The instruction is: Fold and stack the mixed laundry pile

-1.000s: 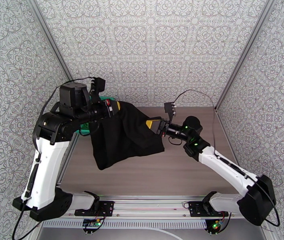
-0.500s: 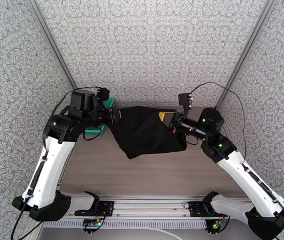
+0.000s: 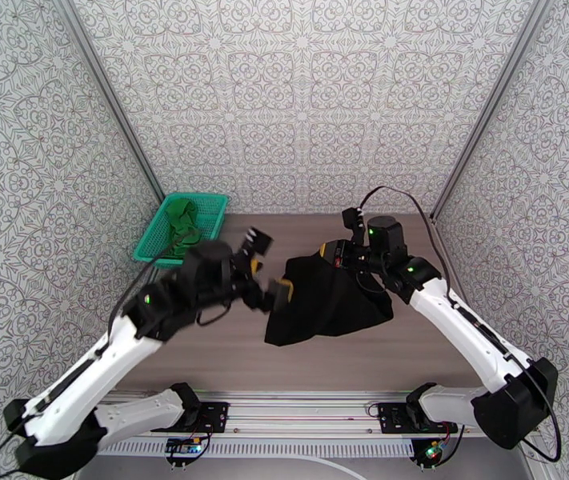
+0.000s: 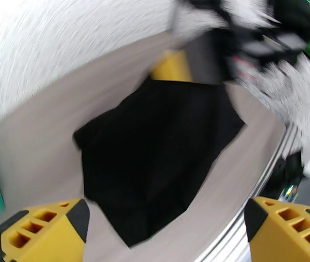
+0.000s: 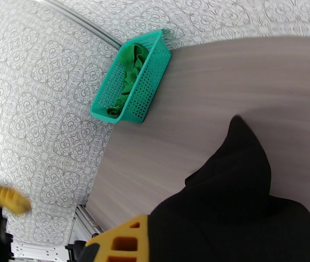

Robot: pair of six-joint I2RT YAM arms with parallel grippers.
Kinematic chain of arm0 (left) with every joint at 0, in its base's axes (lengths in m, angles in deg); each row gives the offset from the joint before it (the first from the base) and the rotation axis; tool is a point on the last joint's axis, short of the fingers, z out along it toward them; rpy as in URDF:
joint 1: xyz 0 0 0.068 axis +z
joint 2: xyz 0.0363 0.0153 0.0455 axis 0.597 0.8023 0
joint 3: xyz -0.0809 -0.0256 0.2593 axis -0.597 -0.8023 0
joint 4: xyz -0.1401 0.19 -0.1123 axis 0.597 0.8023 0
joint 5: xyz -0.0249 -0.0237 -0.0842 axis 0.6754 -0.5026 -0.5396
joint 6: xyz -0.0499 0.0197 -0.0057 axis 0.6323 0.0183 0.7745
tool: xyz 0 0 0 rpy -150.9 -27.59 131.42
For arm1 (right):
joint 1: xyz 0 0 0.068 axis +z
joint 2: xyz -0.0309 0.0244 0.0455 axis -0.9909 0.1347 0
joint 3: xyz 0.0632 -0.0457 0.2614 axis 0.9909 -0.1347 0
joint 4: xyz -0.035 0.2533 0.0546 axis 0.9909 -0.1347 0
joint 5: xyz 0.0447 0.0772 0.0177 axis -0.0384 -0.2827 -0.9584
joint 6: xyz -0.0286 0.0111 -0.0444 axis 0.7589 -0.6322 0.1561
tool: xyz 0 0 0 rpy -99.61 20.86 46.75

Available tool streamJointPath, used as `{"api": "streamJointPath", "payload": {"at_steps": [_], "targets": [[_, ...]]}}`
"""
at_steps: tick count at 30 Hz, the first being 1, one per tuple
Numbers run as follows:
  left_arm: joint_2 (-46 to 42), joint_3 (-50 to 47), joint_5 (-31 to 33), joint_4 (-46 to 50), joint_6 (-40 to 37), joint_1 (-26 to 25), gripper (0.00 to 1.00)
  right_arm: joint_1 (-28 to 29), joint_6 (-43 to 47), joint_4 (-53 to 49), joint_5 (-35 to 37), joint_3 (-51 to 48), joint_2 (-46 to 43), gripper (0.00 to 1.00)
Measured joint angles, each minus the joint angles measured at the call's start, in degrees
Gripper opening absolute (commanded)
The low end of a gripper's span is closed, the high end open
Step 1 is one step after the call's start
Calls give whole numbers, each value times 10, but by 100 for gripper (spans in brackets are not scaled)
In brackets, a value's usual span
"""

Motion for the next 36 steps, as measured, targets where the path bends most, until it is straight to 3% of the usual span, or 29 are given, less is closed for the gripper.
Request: {"api": "streamJointPath", "payload": {"at_steps": [3,7,16,25,36], "targets": [[20,-26,63,-45,-56,-48,100,-3,-14,-1,-11,0,3,0],[105,-42,127,-105,-127,-67,99,-5,-25,-1,-21,0,8,0],[172,-106,156,-221,-232,-58,99,-6,-36,-2,-30,-12,8,0],[174,-108,78,-288,-233,1,76,-6,-38,-8,-30,-12,0,0],[189,-121,-39,-284,-198,28,75,-6,-45,-17,-30,-12,-13,0]]}}
